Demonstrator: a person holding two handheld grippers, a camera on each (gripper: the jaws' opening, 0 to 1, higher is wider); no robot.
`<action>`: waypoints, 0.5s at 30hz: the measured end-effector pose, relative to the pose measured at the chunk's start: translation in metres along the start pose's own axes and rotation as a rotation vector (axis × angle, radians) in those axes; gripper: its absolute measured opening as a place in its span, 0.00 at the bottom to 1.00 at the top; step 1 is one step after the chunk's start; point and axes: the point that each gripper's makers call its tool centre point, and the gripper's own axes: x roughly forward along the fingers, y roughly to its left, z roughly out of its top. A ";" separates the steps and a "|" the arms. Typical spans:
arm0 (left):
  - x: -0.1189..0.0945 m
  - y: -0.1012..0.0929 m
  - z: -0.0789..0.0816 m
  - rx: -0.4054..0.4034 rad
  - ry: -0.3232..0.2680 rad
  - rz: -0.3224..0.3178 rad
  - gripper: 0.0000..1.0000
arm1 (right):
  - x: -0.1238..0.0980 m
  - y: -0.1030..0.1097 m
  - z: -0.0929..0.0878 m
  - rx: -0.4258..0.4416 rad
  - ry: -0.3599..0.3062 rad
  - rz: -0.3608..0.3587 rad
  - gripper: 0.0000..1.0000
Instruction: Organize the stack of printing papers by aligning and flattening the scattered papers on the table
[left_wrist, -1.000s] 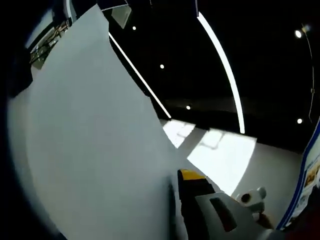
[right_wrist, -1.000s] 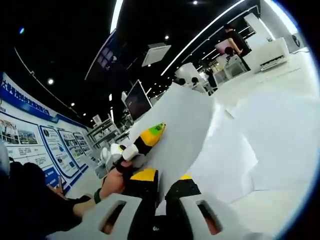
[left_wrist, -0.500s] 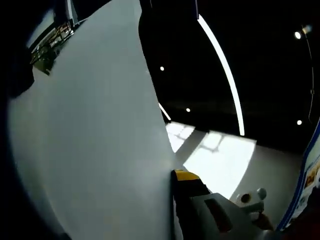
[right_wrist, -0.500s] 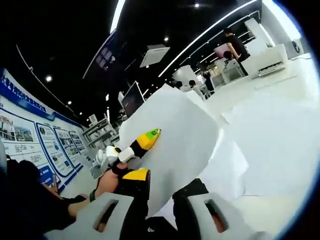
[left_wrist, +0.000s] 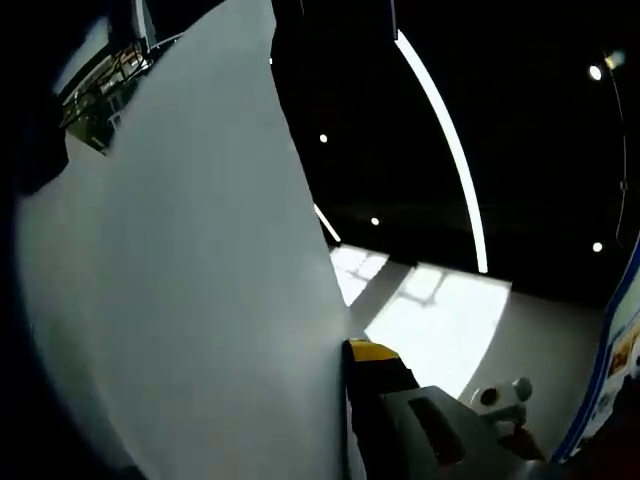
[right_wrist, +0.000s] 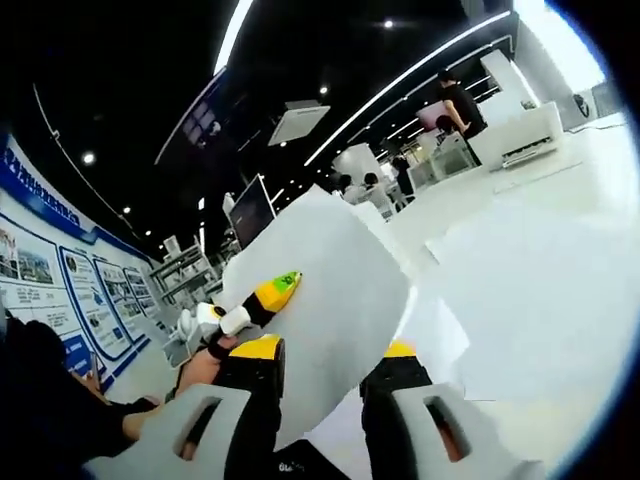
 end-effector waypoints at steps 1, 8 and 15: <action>0.000 0.000 0.000 -0.003 0.000 -0.001 0.06 | -0.001 -0.001 0.002 -0.001 -0.009 -0.007 0.29; 0.000 -0.001 -0.001 -0.007 0.002 -0.003 0.06 | -0.005 -0.008 0.014 0.001 -0.064 -0.035 0.36; 0.000 -0.002 -0.001 -0.007 0.001 -0.003 0.06 | -0.006 -0.011 0.016 0.001 -0.074 -0.043 0.42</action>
